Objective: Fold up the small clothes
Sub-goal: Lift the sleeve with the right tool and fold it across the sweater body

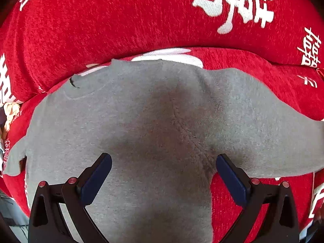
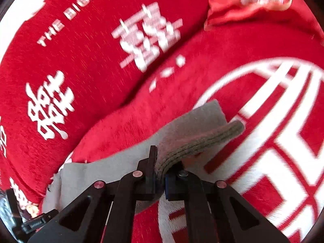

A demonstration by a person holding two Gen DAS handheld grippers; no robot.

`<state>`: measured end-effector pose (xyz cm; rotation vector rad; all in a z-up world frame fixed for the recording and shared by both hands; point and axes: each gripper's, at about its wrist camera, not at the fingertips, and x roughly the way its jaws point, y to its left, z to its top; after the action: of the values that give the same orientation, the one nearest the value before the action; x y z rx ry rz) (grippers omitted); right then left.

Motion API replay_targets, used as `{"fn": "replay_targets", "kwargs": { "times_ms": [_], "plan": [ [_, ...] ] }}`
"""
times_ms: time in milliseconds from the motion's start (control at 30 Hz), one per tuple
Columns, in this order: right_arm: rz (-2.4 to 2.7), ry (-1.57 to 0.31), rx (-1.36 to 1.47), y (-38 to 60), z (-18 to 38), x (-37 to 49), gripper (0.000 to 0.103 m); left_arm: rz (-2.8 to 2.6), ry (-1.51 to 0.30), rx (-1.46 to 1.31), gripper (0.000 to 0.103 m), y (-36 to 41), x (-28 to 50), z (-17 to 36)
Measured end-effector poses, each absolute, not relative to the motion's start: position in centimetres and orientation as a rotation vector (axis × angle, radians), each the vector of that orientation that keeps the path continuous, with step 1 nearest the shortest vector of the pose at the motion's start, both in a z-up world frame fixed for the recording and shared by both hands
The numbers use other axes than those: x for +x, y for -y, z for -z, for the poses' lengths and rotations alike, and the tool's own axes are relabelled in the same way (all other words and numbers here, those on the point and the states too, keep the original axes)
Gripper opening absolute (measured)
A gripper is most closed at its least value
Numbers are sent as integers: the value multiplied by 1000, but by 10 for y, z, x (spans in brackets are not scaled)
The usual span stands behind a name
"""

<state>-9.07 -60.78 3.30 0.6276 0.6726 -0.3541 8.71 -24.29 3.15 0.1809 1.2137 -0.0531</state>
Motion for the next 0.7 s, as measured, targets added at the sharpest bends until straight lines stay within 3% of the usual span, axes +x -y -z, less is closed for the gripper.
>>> {"fn": "replay_targets", "kwargs": {
  "times_ms": [167,400,500,567,633,700],
  "plan": [
    [381,-640,570,603,-47,-109,6,112,-1245,194,103,258,78,-15],
    [377,-767,625,619,-7,-109,8,121,-1198,138,103,244,70,-25],
    [371,-776,714,630,2,-112,18,82,-1224,84,103,226,78,-19],
    [386,-780,722,634,4,-112,36,72,-1241,29,103,213,82,-14],
    [354,-766,751,634,3,-111,47,62,-1244,-19,103,205,87,-10],
    [366,-776,741,632,1,-109,48,60,-1271,3,103,208,92,0]
  ]
}}
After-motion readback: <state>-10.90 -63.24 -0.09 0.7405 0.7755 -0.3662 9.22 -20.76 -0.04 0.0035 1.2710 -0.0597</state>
